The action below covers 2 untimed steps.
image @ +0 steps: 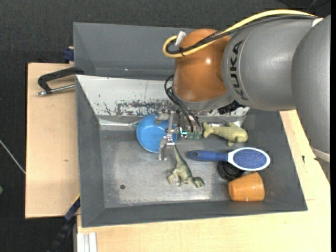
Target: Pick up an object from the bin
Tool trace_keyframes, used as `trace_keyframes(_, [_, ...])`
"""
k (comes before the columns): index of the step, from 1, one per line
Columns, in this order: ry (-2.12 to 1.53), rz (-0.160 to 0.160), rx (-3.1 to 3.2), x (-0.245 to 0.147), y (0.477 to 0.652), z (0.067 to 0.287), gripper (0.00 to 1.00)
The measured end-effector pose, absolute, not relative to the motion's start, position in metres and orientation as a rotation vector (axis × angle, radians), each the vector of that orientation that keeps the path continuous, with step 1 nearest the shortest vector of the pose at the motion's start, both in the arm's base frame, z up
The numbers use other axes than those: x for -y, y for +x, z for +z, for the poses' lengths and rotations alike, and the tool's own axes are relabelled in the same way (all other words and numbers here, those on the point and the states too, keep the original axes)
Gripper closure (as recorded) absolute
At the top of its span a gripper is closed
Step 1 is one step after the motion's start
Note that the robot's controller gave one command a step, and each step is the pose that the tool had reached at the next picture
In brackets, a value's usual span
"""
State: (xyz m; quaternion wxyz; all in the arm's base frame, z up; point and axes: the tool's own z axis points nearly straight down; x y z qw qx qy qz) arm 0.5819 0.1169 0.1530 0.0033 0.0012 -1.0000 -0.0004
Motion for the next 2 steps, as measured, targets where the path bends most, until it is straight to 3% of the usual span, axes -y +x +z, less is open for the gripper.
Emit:
trace_keyframes(1, [0.031,-0.004,3.147,-0.0571,0.5944,0.0711,0.0])
trace_keyframes(2, [0.037,0.0,3.143,-0.0583,0.5944,0.0774,1.0])
